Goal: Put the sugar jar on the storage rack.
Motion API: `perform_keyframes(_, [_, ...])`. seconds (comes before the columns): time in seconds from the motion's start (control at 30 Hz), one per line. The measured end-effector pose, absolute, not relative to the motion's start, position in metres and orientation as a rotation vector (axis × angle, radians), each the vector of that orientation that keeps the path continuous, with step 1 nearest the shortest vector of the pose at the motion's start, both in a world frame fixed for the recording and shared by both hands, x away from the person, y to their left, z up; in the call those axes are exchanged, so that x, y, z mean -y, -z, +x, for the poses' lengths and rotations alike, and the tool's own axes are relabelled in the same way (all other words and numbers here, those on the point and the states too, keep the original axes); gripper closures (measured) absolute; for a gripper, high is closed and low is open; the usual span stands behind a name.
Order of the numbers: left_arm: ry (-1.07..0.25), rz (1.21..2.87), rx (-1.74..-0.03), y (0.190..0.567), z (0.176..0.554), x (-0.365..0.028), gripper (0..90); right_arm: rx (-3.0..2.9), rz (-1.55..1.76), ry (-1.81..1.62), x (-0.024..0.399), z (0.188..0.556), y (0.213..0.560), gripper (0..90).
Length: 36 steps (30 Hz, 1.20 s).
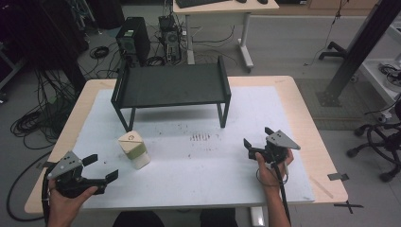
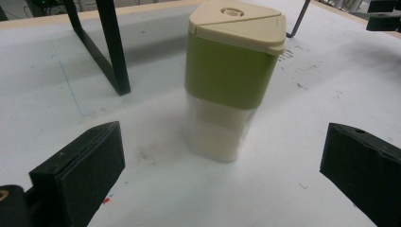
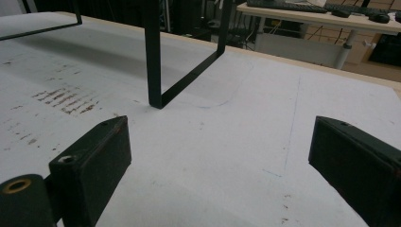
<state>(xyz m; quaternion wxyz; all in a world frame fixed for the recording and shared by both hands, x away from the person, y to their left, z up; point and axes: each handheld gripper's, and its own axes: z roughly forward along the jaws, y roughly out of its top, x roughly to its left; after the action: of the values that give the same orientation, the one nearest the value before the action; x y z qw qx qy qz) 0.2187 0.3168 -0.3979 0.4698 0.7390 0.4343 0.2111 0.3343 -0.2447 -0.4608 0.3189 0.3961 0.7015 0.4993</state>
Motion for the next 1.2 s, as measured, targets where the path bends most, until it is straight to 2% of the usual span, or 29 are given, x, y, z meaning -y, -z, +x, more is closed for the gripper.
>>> perform_keyframes(1.2, [-0.479,1.844,-1.039,0.403,0.234,-0.306,0.9,-1.847,1.027,-1.307,0.244,0.333,0.46,6.9])
